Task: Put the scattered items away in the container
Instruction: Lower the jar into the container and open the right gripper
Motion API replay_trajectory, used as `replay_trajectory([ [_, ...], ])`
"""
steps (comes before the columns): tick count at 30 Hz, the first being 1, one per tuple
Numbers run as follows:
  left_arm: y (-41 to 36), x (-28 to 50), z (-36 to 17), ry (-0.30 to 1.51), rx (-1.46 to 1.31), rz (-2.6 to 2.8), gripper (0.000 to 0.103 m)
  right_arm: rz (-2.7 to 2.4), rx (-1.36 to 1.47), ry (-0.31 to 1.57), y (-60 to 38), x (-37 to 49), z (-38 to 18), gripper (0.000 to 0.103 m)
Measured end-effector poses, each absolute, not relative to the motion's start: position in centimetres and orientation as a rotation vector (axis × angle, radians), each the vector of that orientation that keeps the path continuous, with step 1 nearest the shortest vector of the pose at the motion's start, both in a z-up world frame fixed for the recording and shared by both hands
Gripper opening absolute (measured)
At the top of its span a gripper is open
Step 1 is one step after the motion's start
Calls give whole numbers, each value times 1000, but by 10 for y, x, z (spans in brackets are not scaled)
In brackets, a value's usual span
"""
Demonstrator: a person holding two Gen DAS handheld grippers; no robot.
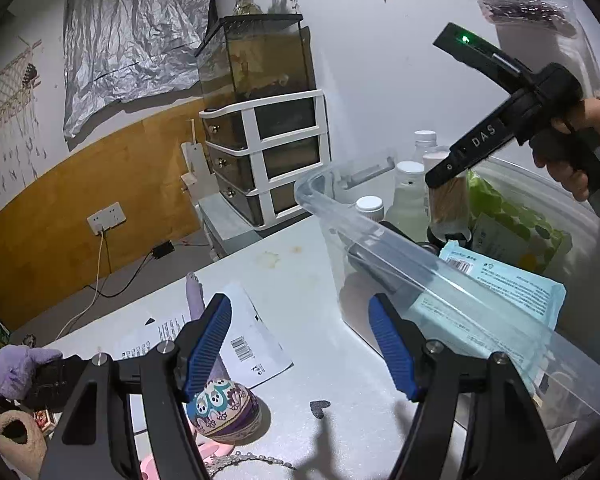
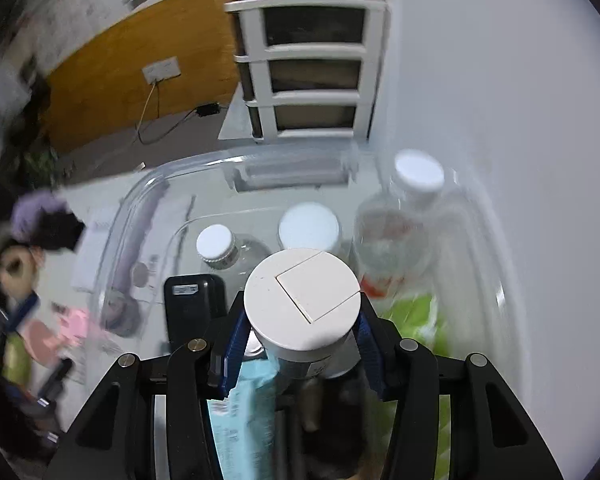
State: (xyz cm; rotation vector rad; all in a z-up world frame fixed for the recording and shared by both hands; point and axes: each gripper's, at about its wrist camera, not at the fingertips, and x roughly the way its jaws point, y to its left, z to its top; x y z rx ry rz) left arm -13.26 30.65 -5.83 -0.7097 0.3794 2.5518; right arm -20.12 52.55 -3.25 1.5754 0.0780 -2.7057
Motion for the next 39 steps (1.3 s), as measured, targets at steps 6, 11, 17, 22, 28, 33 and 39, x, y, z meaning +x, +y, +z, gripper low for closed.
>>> replay_trajectory([
  [6, 307, -135, -58, 379, -708, 2545, 71, -2512, 1684, 97, 517, -216, -40, 51],
  [11, 305, -138, -60, 367, -722, 2543, 71, -2462, 1747, 226, 506, -231, -42, 51],
  [17, 301, -140, -62, 362, -733, 2546, 71, -2393, 1813, 223, 500, -251, -46, 51],
  [22, 297, -144, -64, 351, -745, 2553, 71, -2436, 1776, 210, 499, -254, -48, 52],
  [28, 296, -145, -65, 353, -745, 2548, 71, -2468, 1756, 135, 502, -251, -45, 54],
  [33, 297, -143, -65, 353, -742, 2541, 71, -2577, 1625, 28, 512, -243, -21, 85],
  [39, 296, -140, -63, 344, -739, 2540, 71, -2694, 1478, -171, 531, -228, 11, 75],
])
